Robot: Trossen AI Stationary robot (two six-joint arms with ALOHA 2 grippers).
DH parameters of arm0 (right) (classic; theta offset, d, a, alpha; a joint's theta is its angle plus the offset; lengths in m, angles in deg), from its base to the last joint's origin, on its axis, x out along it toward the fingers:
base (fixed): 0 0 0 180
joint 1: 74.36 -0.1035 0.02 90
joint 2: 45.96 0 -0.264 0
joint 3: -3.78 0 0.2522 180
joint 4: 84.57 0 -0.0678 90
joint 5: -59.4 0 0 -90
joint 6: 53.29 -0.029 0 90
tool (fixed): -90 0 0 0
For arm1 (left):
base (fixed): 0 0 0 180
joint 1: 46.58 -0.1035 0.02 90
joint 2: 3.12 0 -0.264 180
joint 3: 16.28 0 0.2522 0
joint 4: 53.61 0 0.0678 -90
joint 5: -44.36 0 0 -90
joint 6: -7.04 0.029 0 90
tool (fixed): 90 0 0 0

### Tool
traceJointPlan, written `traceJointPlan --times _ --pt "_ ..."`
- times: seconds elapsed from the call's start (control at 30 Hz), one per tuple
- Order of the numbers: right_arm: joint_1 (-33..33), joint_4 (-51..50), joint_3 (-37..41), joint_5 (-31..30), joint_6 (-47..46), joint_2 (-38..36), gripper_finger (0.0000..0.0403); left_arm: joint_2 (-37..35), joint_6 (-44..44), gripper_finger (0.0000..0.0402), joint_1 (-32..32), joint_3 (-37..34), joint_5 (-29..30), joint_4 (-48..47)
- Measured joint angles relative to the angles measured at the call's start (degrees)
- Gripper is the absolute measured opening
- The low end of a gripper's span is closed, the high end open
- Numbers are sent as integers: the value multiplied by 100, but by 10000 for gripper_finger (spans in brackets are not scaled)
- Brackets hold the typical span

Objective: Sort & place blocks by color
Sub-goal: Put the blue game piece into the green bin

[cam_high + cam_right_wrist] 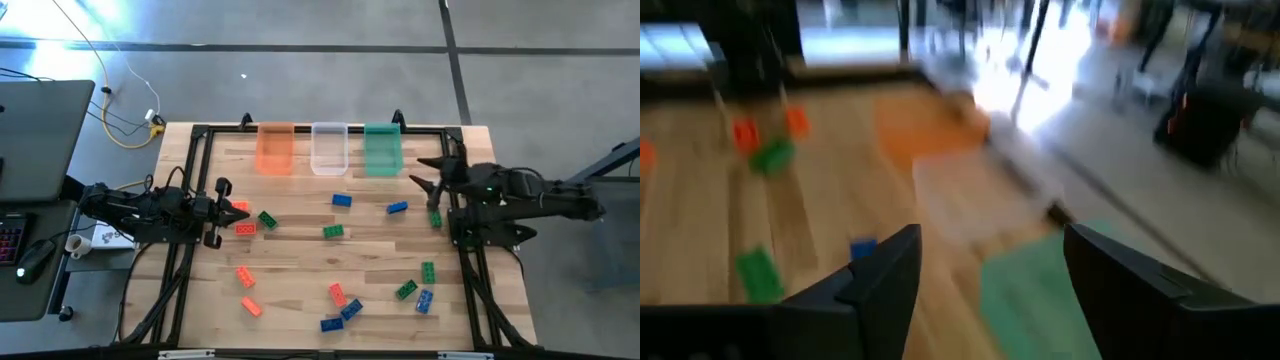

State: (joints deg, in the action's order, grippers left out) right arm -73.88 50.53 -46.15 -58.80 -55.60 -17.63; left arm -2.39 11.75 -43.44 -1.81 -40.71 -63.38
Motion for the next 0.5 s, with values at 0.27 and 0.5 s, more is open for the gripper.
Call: traceJointPlan --times 0.27,0.5 --pt "291 -1616 -1165 739 -369 1623 236 -2 0 0 0 0 0 -2" --pt "493 -2630 -1759 1306 -394 2643 236 -2 -2 0 0 0 -17 -9"
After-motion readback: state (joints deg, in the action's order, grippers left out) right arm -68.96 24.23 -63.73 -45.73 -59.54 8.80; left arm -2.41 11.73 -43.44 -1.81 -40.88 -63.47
